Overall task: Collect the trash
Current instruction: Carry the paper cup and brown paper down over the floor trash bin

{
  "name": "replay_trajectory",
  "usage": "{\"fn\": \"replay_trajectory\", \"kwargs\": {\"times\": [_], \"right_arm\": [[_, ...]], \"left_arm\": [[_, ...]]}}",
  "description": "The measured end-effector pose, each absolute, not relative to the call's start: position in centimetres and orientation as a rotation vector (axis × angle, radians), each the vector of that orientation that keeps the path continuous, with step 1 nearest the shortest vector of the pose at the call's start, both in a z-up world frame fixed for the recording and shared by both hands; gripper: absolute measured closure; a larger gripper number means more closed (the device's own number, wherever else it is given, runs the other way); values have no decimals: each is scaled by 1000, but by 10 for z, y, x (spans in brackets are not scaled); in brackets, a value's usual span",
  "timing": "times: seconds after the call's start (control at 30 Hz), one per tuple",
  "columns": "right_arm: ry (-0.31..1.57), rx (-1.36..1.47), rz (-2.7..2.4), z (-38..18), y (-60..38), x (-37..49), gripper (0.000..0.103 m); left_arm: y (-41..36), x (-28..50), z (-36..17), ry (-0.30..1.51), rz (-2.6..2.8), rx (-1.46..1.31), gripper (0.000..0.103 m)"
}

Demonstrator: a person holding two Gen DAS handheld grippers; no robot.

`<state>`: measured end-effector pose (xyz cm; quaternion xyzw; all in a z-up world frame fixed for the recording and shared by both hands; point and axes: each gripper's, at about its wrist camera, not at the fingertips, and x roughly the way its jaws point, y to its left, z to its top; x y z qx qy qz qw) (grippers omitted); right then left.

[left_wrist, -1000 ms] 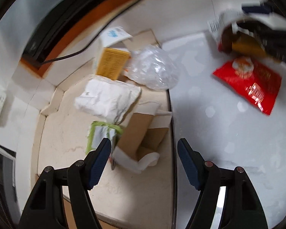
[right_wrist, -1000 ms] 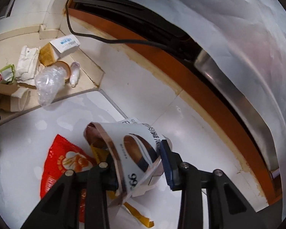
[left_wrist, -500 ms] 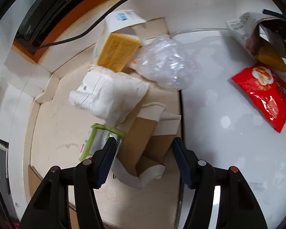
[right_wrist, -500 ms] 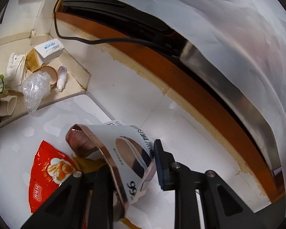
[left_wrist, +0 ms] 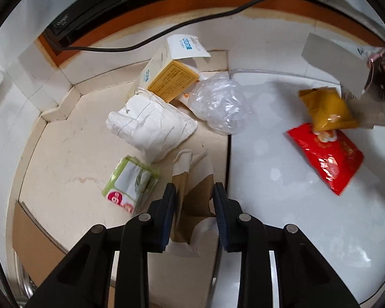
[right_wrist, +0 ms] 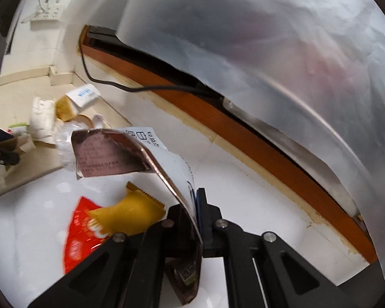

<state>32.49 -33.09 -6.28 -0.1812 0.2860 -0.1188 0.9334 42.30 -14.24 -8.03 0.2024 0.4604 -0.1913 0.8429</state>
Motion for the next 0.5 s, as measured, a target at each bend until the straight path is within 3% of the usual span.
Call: {"fn": "replay_trajectory", "kwargs": {"times": [0.5], "right_arm": [[544, -4, 38, -2, -300, 219, 100]], "left_arm": [[-88, 287, -14, 870, -530, 159, 77]]}}
